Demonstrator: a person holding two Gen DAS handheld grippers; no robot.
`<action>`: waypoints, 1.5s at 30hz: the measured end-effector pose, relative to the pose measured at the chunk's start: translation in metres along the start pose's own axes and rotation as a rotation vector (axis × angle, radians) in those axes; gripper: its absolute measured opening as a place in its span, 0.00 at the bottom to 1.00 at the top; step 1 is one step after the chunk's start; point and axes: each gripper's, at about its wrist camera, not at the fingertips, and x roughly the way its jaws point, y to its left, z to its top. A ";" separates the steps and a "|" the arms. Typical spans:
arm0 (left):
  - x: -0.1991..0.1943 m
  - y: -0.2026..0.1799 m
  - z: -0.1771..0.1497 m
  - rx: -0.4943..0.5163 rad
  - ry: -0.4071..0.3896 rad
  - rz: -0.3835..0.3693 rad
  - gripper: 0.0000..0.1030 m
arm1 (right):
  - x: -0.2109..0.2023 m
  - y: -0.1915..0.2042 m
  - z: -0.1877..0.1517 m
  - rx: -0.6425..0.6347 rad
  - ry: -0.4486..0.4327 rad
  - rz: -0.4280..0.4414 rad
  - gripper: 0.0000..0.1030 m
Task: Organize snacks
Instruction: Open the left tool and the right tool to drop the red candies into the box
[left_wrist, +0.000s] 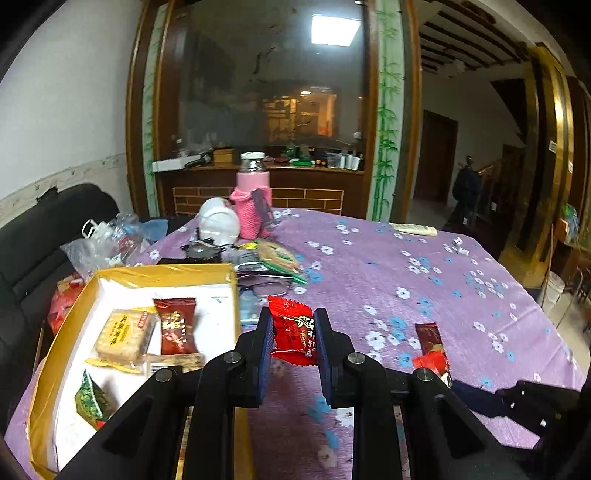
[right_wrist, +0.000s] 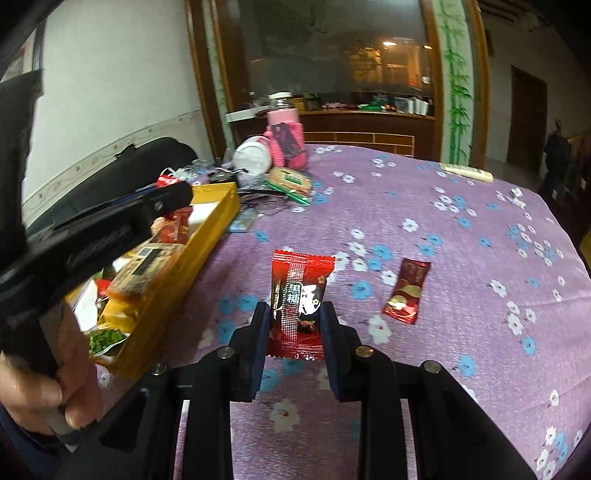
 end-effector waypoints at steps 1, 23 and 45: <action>-0.001 0.003 0.001 -0.007 -0.001 0.006 0.21 | 0.000 0.002 0.000 -0.006 -0.001 0.005 0.25; -0.004 0.155 -0.031 -0.243 0.133 0.115 0.21 | 0.006 0.086 0.012 -0.016 0.108 0.261 0.26; 0.019 0.146 -0.043 -0.196 0.182 0.120 0.22 | 0.053 0.146 -0.015 -0.147 0.192 0.322 0.26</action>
